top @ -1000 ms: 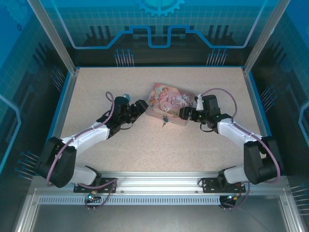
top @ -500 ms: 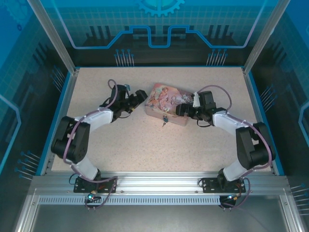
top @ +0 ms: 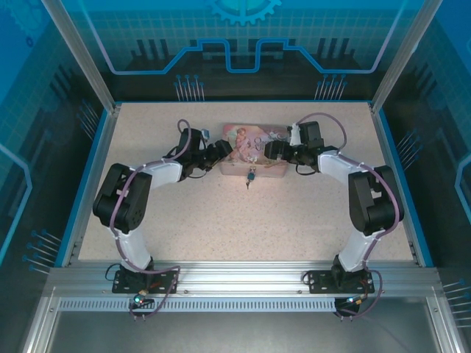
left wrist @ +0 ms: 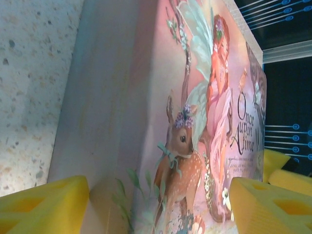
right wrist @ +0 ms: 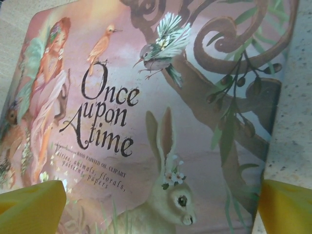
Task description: Unlock a padlock with a key
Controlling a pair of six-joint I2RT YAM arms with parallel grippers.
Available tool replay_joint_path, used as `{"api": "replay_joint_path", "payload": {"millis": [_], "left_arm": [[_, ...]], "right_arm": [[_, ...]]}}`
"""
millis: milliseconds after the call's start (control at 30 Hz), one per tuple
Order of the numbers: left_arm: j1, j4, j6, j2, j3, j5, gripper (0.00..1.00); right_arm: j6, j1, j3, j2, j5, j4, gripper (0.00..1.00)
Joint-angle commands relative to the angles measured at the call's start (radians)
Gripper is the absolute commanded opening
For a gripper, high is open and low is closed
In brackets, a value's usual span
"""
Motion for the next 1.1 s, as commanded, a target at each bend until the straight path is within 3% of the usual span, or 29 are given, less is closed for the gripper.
{"api": "replay_joint_path", "payload": {"millis": [0, 100, 200, 267, 367, 433, 533, 733, 1067], "left_arm": [[-0.013, -0.012, 0.031, -0.094, -0.032, -0.002, 0.79], [0.001, -0.02, 0.036, -0.15, -0.066, -0.029, 0.81], [0.011, -0.037, 0.055, -0.224, -0.099, -0.07, 0.82], [0.011, -0.05, 0.075, -0.278, -0.122, -0.099, 0.82], [0.009, -0.033, 0.087, -0.343, -0.17, -0.1, 0.78], [-0.006, -0.021, 0.089, -0.378, -0.203, -0.092, 0.76], [-0.056, 0.005, 0.088, -0.405, -0.251, -0.077, 0.76], [-0.125, 0.138, -0.002, -0.394, -0.359, -0.073, 0.76], [-0.13, 0.16, -0.022, -0.383, -0.375, -0.073, 0.76]], "right_arm": [[-0.079, -0.009, -0.006, -0.074, 0.093, -0.023, 1.0], [-0.126, -0.033, -0.035, -0.143, 0.177, -0.071, 1.0], [-0.145, -0.046, -0.111, -0.251, 0.179, -0.064, 1.0], [-0.132, -0.045, -0.192, -0.33, 0.099, -0.012, 0.99], [-0.041, -0.021, -0.336, -0.389, -0.059, 0.144, 0.89], [0.003, 0.031, -0.403, -0.389, -0.088, 0.232, 0.85], [0.023, 0.129, -0.462, -0.344, -0.056, 0.351, 0.85], [0.023, 0.209, -0.512, -0.193, -0.018, 0.603, 0.85], [0.045, 0.267, -0.485, 0.027, 0.034, 0.875, 0.81]]}}
